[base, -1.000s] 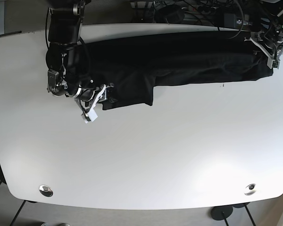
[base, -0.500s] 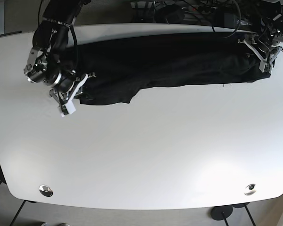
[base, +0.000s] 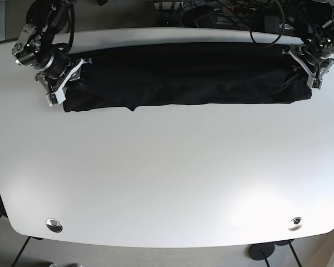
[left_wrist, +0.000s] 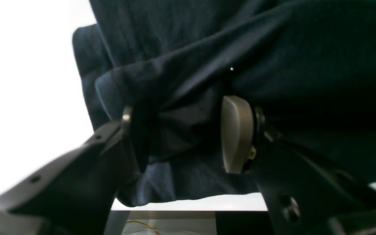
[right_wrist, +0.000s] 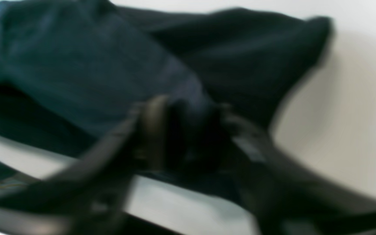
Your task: Fold the T-shirt properly
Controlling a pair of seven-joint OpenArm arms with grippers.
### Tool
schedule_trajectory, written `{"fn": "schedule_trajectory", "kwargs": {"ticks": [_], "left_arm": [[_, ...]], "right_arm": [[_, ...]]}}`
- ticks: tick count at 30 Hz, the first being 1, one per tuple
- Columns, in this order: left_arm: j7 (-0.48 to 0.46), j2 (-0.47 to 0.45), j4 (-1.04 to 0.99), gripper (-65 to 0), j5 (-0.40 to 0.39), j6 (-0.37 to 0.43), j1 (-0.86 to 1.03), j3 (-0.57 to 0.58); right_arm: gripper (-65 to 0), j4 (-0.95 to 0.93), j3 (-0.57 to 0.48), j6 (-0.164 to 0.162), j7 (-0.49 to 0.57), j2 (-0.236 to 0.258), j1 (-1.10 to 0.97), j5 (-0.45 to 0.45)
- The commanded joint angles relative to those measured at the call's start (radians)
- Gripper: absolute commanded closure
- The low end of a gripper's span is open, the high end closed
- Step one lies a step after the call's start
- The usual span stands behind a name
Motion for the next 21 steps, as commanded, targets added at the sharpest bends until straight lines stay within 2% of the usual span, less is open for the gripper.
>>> {"fn": "schedule_trajectory", "kwargs": {"ticks": [1, 2, 3, 6, 7, 9, 10, 12, 17, 18, 21], "left_arm": [[-0.017, -0.019, 0.036, -30.6, -0.009, 0.000, -0.016, -0.009], [-0.017, -0.019, 0.073, -30.6, -0.009, 0.000, -0.018, -0.011], [-0.017, -0.019, 0.104, -30.6, -0.009, 0.000, -0.018, -0.011], [-0.017, -0.011, 0.213, -30.6, -0.024, 0.000, -0.048, -0.012], [-0.017, -0.011, 0.231, -30.6, -0.061, 0.000, -0.048, -0.012], [-0.017, -0.011, 0.249, -30.6, -0.145, 0.000, -0.047, -0.014], [-0.017, -0.011, 0.249, -30.6, -0.184, 0.000, -0.044, -0.014], [-0.013, -0.011, 0.248, -30.6, -0.190, 0.000, -0.004, -0.008], [-0.015, -0.011, 0.167, -30.6, -0.184, 0.000, 0.051, 0.052], [-0.017, -0.013, 0.131, -30.6, -0.184, 0.000, 0.051, 0.051], [-0.017, -0.017, 0.025, -30.6, -0.184, 0.000, 0.047, 0.054]], "right_arm": [[-39.6, 0.040, 0.049, 0.008, 0.021, 0.009, 0.006, 0.020], [-42.5, 0.059, 0.071, 0.008, 0.021, 0.006, 0.008, 0.023], [-42.2, 0.061, 0.075, 0.008, 0.021, -0.002, 0.011, 0.042], [-42.3, 0.056, 0.059, 0.008, 0.021, 0.006, 0.013, 0.235], [-42.3, 0.055, 0.037, 0.006, 0.021, 0.004, 0.010, 0.272], [-42.2, 0.055, -0.033, 0.000, 0.021, 0.003, 0.005, 0.278], [-42.0, 0.044, -0.078, -0.001, 0.023, 0.003, 0.002, 0.273], [-37.7, 0.018, -0.113, -0.001, 0.025, 0.001, -0.013, 0.244], [-12.2, -0.085, -0.153, 0.006, 0.095, -0.011, -0.020, 0.074], [-9.5, -0.103, -0.170, 0.006, 0.115, -0.010, -0.021, 0.037], [-8.7, -0.181, -0.204, 0.006, 0.186, -0.005, -0.015, -0.058]]}}
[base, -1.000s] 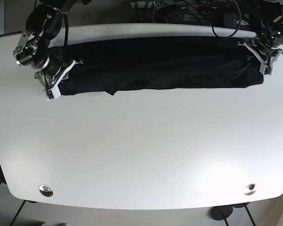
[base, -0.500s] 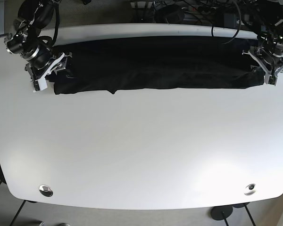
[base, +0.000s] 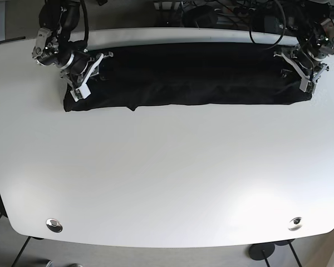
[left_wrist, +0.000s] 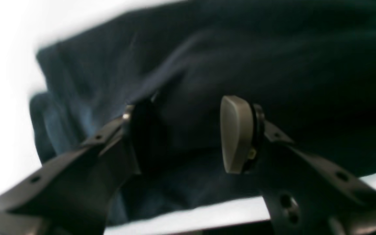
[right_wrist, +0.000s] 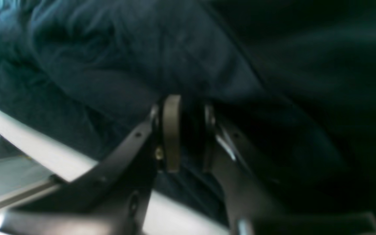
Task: Fold the T-shirt properly
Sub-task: 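Pull the folded black strip toward the table middle with both grippers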
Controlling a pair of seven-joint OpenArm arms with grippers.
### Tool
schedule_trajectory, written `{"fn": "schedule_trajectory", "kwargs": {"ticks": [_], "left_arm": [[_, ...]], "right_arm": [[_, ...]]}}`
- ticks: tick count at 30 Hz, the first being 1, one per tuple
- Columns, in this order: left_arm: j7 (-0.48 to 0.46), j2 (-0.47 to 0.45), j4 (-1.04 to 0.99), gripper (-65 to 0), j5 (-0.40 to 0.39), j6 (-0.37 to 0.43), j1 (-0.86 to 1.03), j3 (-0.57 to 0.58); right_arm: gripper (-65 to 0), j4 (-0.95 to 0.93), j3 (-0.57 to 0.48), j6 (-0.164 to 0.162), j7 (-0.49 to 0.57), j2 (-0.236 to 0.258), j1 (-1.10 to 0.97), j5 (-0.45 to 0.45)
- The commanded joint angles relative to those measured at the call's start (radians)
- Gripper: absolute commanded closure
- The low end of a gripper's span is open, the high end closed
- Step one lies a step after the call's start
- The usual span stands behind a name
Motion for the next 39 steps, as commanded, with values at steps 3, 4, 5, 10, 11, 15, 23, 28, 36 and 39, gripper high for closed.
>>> {"fn": "schedule_trajectory", "kwargs": {"ticks": [3, 4, 5, 10, 11, 15, 23, 28, 36, 39], "left_arm": [[-0.015, -0.041, -0.060, -30.6, 0.030, -0.001, -0.061, 0.014], [-0.017, -0.042, -0.084, -30.6, 0.060, -0.001, -0.085, 0.034], [-0.017, -0.044, -0.113, -30.6, 0.093, -0.001, -0.113, 0.051], [-0.081, -0.042, -0.287, -30.6, 0.174, -0.001, -0.292, 0.084], [-0.103, -0.044, -0.320, -30.6, 0.176, -0.001, -0.315, 0.100], [-0.114, -0.056, -0.279, -30.6, 0.171, -0.001, -0.357, 0.168], [0.024, -0.022, -0.040, -31.8, 0.021, -0.001, -0.358, -0.041], [0.084, -0.021, -0.052, -46.4, -0.078, -0.001, -0.355, -0.174], [0.078, -0.079, -0.371, -46.5, -0.151, -0.001, -0.380, -0.226], [0.078, -0.085, -0.435, -46.5, -0.164, -0.001, -0.383, -0.226]], "right_arm": [[-8.7, -0.109, -0.001, 0.001, 0.086, 0.010, 0.064, -0.074], [-8.7, -0.137, 0.002, 0.001, 0.096, 0.012, 0.085, -0.085], [-8.7, -0.165, 0.004, 0.001, 0.102, 0.013, 0.111, -0.094], [-8.7, -0.320, -0.001, 0.003, 0.169, 0.053, 0.237, -0.120], [-8.7, -0.340, 0.001, 0.003, 0.169, 0.055, 0.260, -0.123], [-8.7, -0.344, -0.001, 0.003, 0.169, 0.075, 0.288, -0.114], [-8.4, -0.344, -0.001, 0.005, 0.168, 0.075, 0.299, -0.114], [-8.2, -0.344, -0.001, 0.047, 0.168, 0.075, 0.296, -0.114], [-8.4, -0.346, -0.001, 0.047, 0.168, 0.073, 0.296, -0.114], [-8.2, -0.350, -0.001, 0.047, 0.168, 0.072, 0.296, -0.114]]}}
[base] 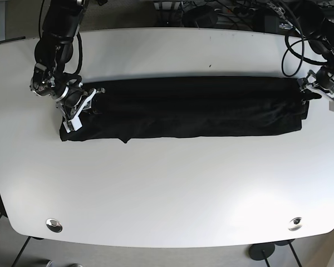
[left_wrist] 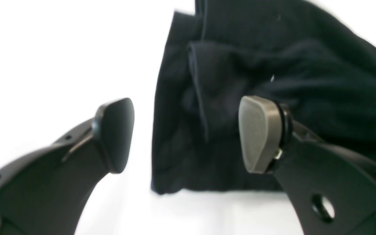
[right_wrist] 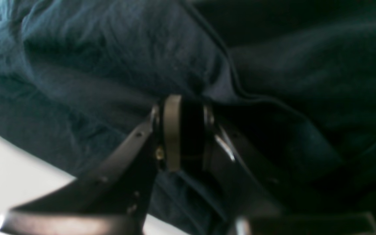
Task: Fold the T-shirt properly
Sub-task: 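Pull the folded black strip toward the table middle with both grippers, then fold the strip's end over toward the middle with the left gripper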
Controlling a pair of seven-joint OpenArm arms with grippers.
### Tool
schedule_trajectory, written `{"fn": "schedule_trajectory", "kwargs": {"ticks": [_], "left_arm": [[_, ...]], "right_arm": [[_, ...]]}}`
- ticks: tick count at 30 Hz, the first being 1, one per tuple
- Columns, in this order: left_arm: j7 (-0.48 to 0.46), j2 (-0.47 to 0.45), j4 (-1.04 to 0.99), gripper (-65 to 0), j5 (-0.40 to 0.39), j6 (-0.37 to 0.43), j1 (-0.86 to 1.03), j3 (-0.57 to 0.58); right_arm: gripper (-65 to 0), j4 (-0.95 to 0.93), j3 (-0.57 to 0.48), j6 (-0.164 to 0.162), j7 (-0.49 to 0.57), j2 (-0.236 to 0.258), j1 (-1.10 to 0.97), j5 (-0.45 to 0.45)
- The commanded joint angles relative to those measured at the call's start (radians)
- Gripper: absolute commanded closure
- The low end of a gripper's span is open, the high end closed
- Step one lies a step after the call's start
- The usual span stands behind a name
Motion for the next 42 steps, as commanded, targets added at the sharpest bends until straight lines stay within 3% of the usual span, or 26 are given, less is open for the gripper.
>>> {"fn": "schedule_trajectory", "kwargs": {"ticks": [1, 7, 8, 11, 12, 18, 22, 25, 28, 31, 36, 41, 42], "left_arm": [[-0.015, -0.018, -0.015, -46.5, -0.016, -0.002, -0.010, 0.000], [-0.013, -0.015, -0.090, -46.0, -0.018, -0.002, -0.029, 0.093], [-0.013, -0.012, -0.090, -43.2, -0.019, -0.002, -0.029, 0.095], [-0.013, -0.010, -0.084, -10.8, -0.018, -0.002, -0.029, 0.103], [-0.013, -0.010, -0.064, -4.3, -0.016, -0.002, -0.029, 0.103], [-0.012, 0.049, 0.390, -4.7, -0.015, -0.002, 0.068, 0.219], [-0.009, 0.117, 0.656, -4.7, -0.013, -0.002, 0.119, 0.445], [-0.009, 0.169, 0.668, -5.0, -0.013, -0.002, 0.119, 0.580], [-0.013, 0.204, 0.667, -5.4, -0.013, 0.078, 0.112, 0.718], [-0.013, 0.235, 0.622, -6.5, -0.013, 0.108, 0.111, 0.799], [-0.015, 0.254, 0.556, -26.9, -0.015, 0.189, 0.071, 0.876], [-0.015, 0.255, 0.556, -34.7, -0.021, 0.353, 0.020, 0.960], [-0.015, 0.258, 0.565, -36.1, -0.022, 0.373, -0.003, 0.999]], "right_arm": [[-8.2, 0.006, 0.001, 0.005, -0.020, 0.008, 0.005, -0.017], [-8.2, 0.006, 0.007, 0.005, -0.020, -0.015, 0.005, -0.017], [-8.2, 0.006, 0.007, 0.005, -0.020, -0.016, 0.003, -0.017], [-8.2, 0.006, 0.007, 0.005, -0.020, -0.018, 0.002, -0.017], [-8.1, 0.006, 0.007, 0.005, -0.020, -0.018, 0.002, -0.017], [-8.1, 0.006, 0.007, 0.005, -0.020, -0.018, 0.002, -0.017], [-8.1, 0.006, 0.007, 0.005, -0.020, -0.018, 0.002, -0.017], [-8.1, 0.006, 0.009, 0.005, -0.020, -0.018, 0.002, -0.017], [-8.1, 0.006, 0.009, 0.005, -0.020, -0.018, 0.002, -0.017], [-8.1, 0.006, 0.009, 0.005, -0.020, -0.019, 0.003, -0.017], [-8.1, 0.006, 0.009, 0.005, -0.020, -0.019, 0.005, -0.016], [-8.1, 0.006, 0.009, 0.005, -0.020, -0.021, 0.003, -0.016], [-8.1, 0.006, 0.009, 0.005, -0.020, -0.041, 0.003, -0.016]]}}
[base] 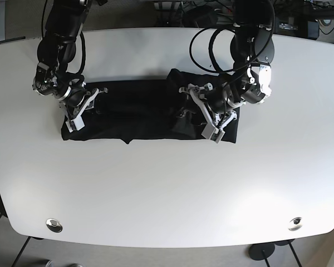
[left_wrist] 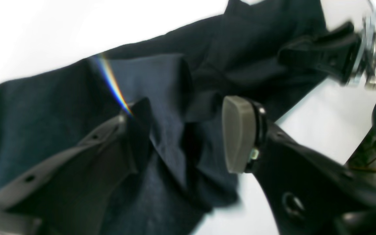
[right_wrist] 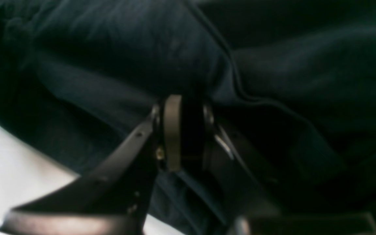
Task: Fold the T-shirt properly
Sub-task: 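Fold the strip's end over toward the middle with the left gripper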
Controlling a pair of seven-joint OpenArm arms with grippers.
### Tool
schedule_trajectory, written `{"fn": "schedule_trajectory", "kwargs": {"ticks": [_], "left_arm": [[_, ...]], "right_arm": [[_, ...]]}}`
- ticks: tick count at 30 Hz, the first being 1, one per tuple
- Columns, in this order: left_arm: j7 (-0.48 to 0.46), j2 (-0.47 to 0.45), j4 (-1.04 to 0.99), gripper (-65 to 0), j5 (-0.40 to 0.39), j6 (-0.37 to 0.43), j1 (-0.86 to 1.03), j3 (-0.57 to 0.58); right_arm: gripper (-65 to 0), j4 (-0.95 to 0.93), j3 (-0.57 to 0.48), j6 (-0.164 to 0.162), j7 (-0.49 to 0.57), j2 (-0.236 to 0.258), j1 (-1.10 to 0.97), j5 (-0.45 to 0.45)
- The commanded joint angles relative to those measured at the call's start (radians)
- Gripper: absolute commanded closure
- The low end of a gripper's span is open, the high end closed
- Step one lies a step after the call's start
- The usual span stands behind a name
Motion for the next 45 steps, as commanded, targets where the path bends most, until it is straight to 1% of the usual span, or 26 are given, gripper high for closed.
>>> {"fn": "schedule_trajectory", "kwargs": {"ticks": [1, 2, 6, 8, 10, 12, 14, 16, 18, 19, 21, 22, 23, 25, 26, 28, 30, 31, 33, 34, 35, 36, 38, 39, 43, 45], "left_arm": [[-0.023, 0.009, 0.059, -36.3, -0.021, 0.002, -0.046, 0.040], [-0.023, 0.009, 0.086, -36.3, -0.021, 0.001, -0.048, 0.040], [-0.020, -0.009, 0.109, -36.0, -0.016, 0.001, -0.069, -0.081], [-0.017, -0.060, 0.113, -36.0, -0.021, 0.001, -0.066, -0.135], [-0.023, -0.120, 0.113, -35.8, -0.022, 0.001, -0.014, -0.164], [-0.023, -0.158, 0.109, -35.6, -0.022, 0.001, 0.024, -0.204], [-0.040, -0.177, 0.105, -30.3, -0.021, -0.001, 0.066, -0.243], [-0.088, -0.204, 0.100, -24.7, -0.015, -0.001, 0.109, -0.255], [-0.135, -0.236, 0.077, -23.9, -0.015, -0.002, 0.143, -0.255], [-0.166, -0.244, 0.060, -23.7, -0.015, -0.016, 0.155, -0.256], [-0.235, -0.247, 0.027, -23.7, -0.015, -0.067, 0.178, -0.270], [-0.272, -0.247, 0.008, -23.5, -0.015, -0.099, 0.187, -0.276], [-0.286, -0.247, -0.001, -21.0, -0.012, -0.116, 0.193, -0.270], [-0.295, -0.247, -0.010, -12.4, 0.019, -0.142, 0.192, -0.253], [-0.296, -0.243, -0.026, -9.3, 0.065, -0.156, 0.190, -0.238], [-0.298, -0.238, -0.053, -9.2, 0.105, -0.177, 0.189, -0.235], [-0.299, -0.227, -0.081, -9.2, 0.108, -0.197, 0.187, -0.240], [-0.299, -0.221, -0.088, -9.2, 0.113, -0.211, 0.187, -0.241], [-0.299, -0.220, -0.101, -9.2, 0.113, -0.214, 0.190, -0.241], [-0.299, -0.220, -0.110, -9.2, 0.113, -0.214, 0.190, -0.241], [-0.301, -0.220, -0.116, -9.2, 0.113, -0.214, 0.190, -0.241], [-0.301, -0.220, -0.125, -9.2, 0.113, -0.214, 0.190, -0.241], [-0.301, -0.220, -0.131, -9.0, 0.113, -0.214, 0.190, -0.243], [-0.301, -0.220, -0.136, -9.0, 0.113, -0.214, 0.192, -0.243], [-0.301, -0.218, -0.151, -9.0, 0.110, -0.219, 0.192, -0.243], [-0.301, -0.218, -0.164, -9.0, 0.105, -0.219, 0.192, -0.243]], "right_arm": [[-8.1, 0.009, 0.000, 0.001, -0.020, -0.017, 0.003, -0.016], [-8.1, 0.009, 0.000, 0.001, -0.020, -0.022, 0.003, -0.016], [-8.1, 0.034, 0.000, 0.001, -0.022, -0.023, 0.009, -0.001], [-8.6, 0.086, 0.000, 0.001, -0.022, -0.017, 0.008, 0.064], [-8.6, 0.132, 0.000, 0.001, -0.022, -0.014, 0.006, 0.141], [-8.6, 0.174, 0.000, 0.001, -0.033, 0.009, 0.008, 0.217], [-8.6, 0.207, 0.000, 0.001, -0.066, 0.020, 0.011, 0.293], [-8.7, 0.256, -0.002, 0.001, -0.109, 0.024, 0.011, 0.342], [-8.9, 0.312, -0.014, 0.001, -0.171, 0.044, 0.009, 0.372], [-9.4, 0.332, -0.038, 0.001, -0.206, 0.041, 0.009, 0.374], [-15.5, 0.341, -0.124, 0.001, -0.240, 0.041, 0.016, 0.349], [-20.6, 0.339, -0.203, 0.001, -0.237, 0.038, 0.032, 0.329], [-22.8, 0.338, -0.236, 0.001, -0.235, 0.030, 0.039, 0.319], [-22.2, 0.339, -0.258, 0.001, -0.220, -0.022, 0.051, 0.299], [-22.2, 0.338, -0.267, 0.001, -0.217, -0.054, 0.063, 0.286], [-22.4, 0.309, -0.324, 0.001, -0.215, -0.101, 0.079, 0.256], [-22.2, 0.256, -0.404, 0.001, -0.208, -0.132, 0.114, 0.210], [-22.2, 0.210, -0.445, 0.001, -0.197, -0.169, 0.137, 0.173], [-23.3, 0.143, -0.454, 0.001, -0.166, -0.210, 0.158, 0.115], [-27.1, 0.108, -0.454, 0.001, -0.155, -0.224, 0.171, 0.079], [-33.1, 0.074, -0.454, 0.001, -0.143, -0.236, 0.187, 0.047], [-43.8, 0.039, -0.454, 0.001, -0.120, -0.246, 0.198, 0.016], [-54.9, 0.023, -0.453, 0.001, -0.086, -0.243, 0.200, 0.013], [-57.7, 0.022, -0.439, 0.001, -0.068, -0.243, 0.200, 0.013], [-58.8, -0.044, -0.325, 0.001, -0.025, -0.243, 0.221, 0.012], [-58.3, -0.109, -0.305, 0.001, -0.025, -0.243, 0.252, 0.013]]}}
